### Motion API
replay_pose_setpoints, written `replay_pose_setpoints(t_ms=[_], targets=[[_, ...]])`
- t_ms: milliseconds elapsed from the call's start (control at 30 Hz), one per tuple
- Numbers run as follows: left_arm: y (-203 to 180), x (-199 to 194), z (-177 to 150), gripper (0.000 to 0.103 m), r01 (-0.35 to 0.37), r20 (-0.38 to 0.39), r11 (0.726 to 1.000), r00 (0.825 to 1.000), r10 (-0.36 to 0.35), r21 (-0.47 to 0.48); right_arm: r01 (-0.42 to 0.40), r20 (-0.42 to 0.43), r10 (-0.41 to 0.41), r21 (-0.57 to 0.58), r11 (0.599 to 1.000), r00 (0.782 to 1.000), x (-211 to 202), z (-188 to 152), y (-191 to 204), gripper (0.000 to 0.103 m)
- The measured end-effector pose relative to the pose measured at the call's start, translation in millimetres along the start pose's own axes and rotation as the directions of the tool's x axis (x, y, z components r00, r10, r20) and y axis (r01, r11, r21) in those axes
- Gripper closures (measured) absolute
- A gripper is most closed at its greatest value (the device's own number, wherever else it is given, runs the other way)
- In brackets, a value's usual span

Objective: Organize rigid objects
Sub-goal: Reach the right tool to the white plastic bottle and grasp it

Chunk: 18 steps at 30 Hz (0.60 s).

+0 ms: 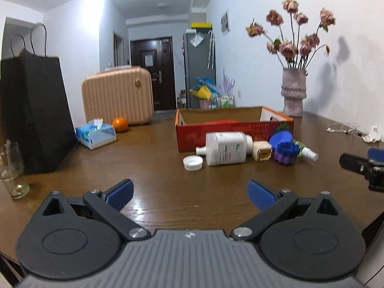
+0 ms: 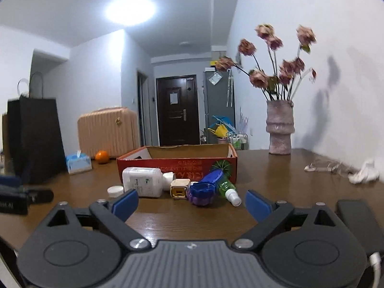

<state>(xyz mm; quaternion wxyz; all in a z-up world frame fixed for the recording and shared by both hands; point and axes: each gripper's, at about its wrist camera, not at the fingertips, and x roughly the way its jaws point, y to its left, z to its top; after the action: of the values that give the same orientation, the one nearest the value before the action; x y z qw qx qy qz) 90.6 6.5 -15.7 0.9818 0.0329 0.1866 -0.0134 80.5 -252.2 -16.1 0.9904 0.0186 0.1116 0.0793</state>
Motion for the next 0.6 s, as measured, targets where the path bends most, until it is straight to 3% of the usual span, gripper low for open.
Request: replay_pose_setpoints(t_ms=[67, 167, 233, 367, 433, 567, 600], targets=[[-1.3, 9.6, 1.1, 0.000, 0.007, -0.017, 1.000, 1.000, -0.007, 0.005, -0.007, -0.001, 0.007, 0.043, 0.999, 1.000, 5.9, -7.2, -3.9, 0.009], [-6.9, 23.5, 5.8, 0.000, 0.028, -0.013, 0.999, 1.000, -0.028, 0.032, -0.025, -0.076, 0.028, 0.041, 0.999, 0.997, 25.4, -9.3, -7.2, 0.009], [-9.0, 38.2, 12.5, 0.000, 0.049, -0.023, 0.998, 0.999, -0.048, 0.030, -0.008, -0.114, 0.011, 0.024, 1.000, 0.993, 37.6, -8.0, -7.3, 0.017], [-3.5, 79.8, 38.7, 0.001, 0.113, -0.059, 0.993, 0.992, -0.116, -0.045, -0.059, -0.160, 0.066, 0.044, 0.997, 0.985, 64.3, -1.6, -11.2, 0.042], [2.2, 106.5, 53.9, 0.007, 0.148, -0.077, 0.984, 0.985, -0.156, -0.097, -0.098, -0.194, 0.113, 0.085, 0.991, 0.975, 85.1, 3.5, -13.0, 0.050], [16.8, 165.4, 81.9, 0.041, 0.196, -0.146, 0.956, 0.962, -0.230, -0.218, -0.189, -0.245, 0.229, 0.179, 0.966, 0.942, 141.0, 18.0, -10.3, 0.054], [20.4, 175.4, 85.6, 0.045, 0.197, -0.160, 0.948, 0.957, -0.241, -0.248, -0.204, -0.254, 0.249, 0.192, 0.960, 0.935, 156.5, 22.3, -7.7, 0.053]])
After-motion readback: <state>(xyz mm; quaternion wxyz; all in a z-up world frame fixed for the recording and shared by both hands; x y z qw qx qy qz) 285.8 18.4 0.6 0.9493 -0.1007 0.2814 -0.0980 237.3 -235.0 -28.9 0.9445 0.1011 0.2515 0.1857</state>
